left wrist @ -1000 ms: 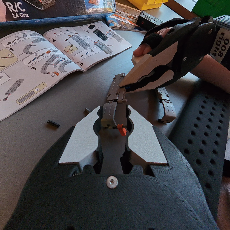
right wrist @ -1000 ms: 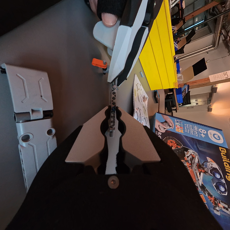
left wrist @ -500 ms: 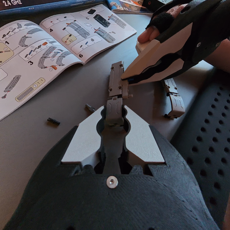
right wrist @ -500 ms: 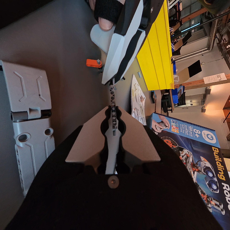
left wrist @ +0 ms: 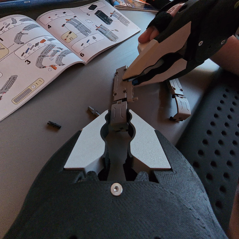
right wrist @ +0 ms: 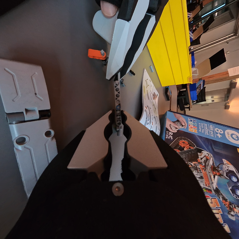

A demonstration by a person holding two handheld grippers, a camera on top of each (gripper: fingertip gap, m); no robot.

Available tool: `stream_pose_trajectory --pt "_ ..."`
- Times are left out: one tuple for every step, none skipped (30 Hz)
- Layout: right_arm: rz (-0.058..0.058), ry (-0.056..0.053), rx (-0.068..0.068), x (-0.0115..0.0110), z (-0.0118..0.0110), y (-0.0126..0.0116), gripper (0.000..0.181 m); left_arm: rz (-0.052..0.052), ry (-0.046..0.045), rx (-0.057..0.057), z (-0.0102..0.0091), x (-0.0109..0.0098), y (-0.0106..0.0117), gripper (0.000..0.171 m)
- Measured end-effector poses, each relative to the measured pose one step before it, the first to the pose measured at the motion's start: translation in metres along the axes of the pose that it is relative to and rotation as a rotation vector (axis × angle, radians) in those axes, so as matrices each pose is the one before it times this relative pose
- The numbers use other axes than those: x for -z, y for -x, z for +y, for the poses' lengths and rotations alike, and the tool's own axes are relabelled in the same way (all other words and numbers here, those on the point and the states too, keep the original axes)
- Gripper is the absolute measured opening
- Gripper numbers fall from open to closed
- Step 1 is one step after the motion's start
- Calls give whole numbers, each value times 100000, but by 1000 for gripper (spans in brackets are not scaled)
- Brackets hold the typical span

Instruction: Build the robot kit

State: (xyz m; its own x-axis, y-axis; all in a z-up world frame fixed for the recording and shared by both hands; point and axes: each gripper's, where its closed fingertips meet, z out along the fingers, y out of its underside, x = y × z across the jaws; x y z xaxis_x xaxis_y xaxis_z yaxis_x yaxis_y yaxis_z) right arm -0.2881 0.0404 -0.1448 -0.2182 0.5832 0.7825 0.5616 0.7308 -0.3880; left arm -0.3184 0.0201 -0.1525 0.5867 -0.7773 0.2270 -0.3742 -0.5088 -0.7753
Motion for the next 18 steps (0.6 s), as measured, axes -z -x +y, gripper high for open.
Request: stream_pose_trajectory --pt "-1661 1057 -1274 -32 159 183 12 -338 -5 -265 8 13 27 23" --pt "-1451 1477 -1359 -8 263 154 16 -392 9 -271 2 20 32 23" --pt "-975 1225 -1049 73 275 79 18 -426 -25 -338 -1 15 28 23" --pt "-1025 230 -1252 151 159 58 18 -513 -239 -405 -22 48 49 26" --pt "-1312 -178 -1940 203 123 81 18 -552 -822 -249 -90 120 70 31" --pt "-736 -48 -2218 227 140 -28 18 444 -1870 158 -229 227 -14 33" --pt "-460 -444 -1819 256 69 -75 19 952 -3206 1105 -409 357 -4 34" --pt "-473 -76 -1409 286 108 -96 19 461 -4208 2227 -546 507 179 34" --pt "-135 445 -1153 316 171 -163 20 -77 -4824 3433 -658 642 383 32" --pt "-307 522 -1194 348 183 -147 20 -571 -5022 4319 -712 718 530 30" --pt "-587 596 -1695 357 209 -142 20 -1405 -4861 4576 -715 720 671 28" --pt "-370 378 -2110 339 206 -185 21 -2218 -4151 4499 -596 624 781 25" --pt "4 -74 -2093 323 150 -237 21 -1881 -2554 3816 -361 414 669 25" --pt "823 -345 -1673 267 135 -333 21 -779 108 2373 -15 143 405 24" --pt "1108 -643 -1157 216 118 -339 21 -564 2633 793 335 -104 223 24" --pt "1262 -313 -911 148 175 -318 20 -993 3721 -465 478 -287 128 24" --pt "791 81 -674 67 213 -195 21 -1087 3852 -1768 445 -377 -39 24" --pt "167 301 -508 1 248 -54 20 -1170 3582 -3062 349 -411 -146 23"
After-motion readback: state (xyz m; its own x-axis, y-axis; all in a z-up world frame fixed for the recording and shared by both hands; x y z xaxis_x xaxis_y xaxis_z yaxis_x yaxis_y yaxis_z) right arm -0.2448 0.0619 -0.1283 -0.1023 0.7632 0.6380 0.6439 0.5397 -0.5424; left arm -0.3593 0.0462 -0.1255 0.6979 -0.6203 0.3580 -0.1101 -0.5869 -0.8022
